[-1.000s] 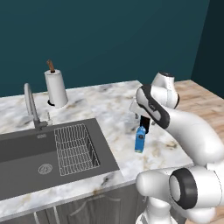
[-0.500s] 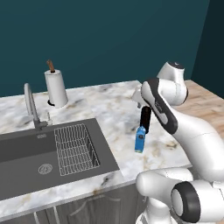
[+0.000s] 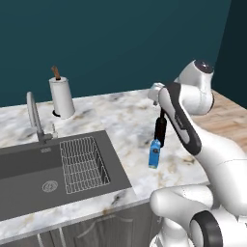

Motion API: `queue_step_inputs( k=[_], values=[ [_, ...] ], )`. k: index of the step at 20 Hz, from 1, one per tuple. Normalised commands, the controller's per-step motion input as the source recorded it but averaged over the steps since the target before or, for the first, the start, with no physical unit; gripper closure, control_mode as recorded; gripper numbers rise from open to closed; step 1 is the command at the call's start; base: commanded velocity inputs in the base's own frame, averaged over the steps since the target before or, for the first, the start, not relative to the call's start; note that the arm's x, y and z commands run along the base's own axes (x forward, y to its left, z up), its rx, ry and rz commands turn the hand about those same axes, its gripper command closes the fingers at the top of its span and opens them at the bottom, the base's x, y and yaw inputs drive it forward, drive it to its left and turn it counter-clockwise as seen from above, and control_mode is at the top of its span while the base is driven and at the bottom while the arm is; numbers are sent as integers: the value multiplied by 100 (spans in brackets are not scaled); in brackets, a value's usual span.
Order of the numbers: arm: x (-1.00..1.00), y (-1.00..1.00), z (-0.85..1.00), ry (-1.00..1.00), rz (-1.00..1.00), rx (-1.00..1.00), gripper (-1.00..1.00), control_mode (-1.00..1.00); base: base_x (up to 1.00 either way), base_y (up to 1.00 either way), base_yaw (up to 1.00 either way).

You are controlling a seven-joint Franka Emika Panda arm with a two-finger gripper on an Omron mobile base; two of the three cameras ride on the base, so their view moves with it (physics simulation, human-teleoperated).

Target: Move the drinks to the dining counter.

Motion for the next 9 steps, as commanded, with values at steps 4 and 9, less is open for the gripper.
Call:
queue_step_inputs(
  k=[4,9],
  values=[
    [-1,0,48,-22,0,-5,-100,-100,0,0,0],
    [-25,0,37,-18,0,-2,-100,-100,0,0,0]
  ],
)
